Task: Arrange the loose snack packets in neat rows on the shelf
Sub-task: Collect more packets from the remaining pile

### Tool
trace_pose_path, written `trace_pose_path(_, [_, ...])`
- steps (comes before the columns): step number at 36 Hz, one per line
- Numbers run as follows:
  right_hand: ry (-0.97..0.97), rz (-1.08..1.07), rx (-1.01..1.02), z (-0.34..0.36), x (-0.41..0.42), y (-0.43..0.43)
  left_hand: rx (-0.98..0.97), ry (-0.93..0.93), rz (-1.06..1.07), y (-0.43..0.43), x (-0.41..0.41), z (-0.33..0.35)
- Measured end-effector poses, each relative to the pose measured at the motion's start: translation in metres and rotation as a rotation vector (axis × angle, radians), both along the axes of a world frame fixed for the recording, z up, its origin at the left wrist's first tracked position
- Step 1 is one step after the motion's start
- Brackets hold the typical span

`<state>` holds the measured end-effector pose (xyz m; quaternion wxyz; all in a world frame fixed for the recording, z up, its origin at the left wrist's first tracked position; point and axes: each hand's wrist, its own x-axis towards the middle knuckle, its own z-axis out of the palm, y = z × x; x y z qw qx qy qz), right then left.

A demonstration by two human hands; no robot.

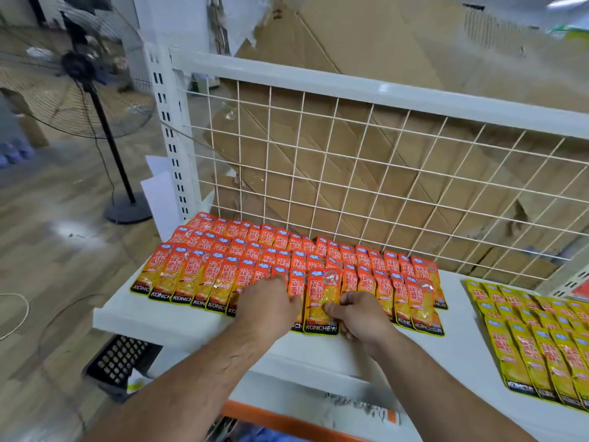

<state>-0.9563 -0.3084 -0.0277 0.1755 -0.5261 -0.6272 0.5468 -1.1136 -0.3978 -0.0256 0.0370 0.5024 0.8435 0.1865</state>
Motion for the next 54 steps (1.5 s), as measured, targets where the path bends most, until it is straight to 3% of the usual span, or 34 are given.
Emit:
trace_pose_path(5, [-0.106, 0.034, 0.036, 0.003, -0.007, 0.000, 0.045, 0.066, 0.003, -0.001, 0.002, 0.008])
trace_pose_path(11, [-0.374, 0.083, 0.239, 0.004, -0.013, -0.001, 0.063, 0.105, -0.027, -0.002, 0.005, 0.005])
trace_pose_path(18, [-0.520, 0.059, 0.414, 0.004, -0.018, -0.008, 0.040, 0.117, -0.042, -0.003, 0.007, 0.004])
trace_pose_path(28, [-0.616, 0.095, 0.602, 0.002, -0.014, -0.014, 0.165, 0.226, -0.115, 0.002, 0.009, -0.013])
trace_pose_path(34, [-0.572, 0.063, 0.788, -0.004, 0.010, -0.014, 0.179, 0.130, -0.206, 0.007, 0.025, -0.014])
trace_pose_path(37, [-0.649, 0.114, 0.922, -0.012, 0.037, -0.008, 0.159, 0.089, -0.273, 0.013, 0.040, -0.016])
trace_pose_path(42, [-0.882, 0.202, 0.915, -0.013, 0.089, -0.008, 0.056, 0.044, -0.427, 0.022, 0.078, -0.015])
trace_pose_path(46, [-0.756, 0.063, 0.879, -0.004, 0.131, -0.017, 0.034, 0.042, -0.502, 0.026, 0.116, -0.010])
trace_pose_path(54, [-0.783, 0.040, 0.800, -0.001, 0.242, -0.023, 0.077, 0.095, -0.613, 0.038, 0.214, 0.000])
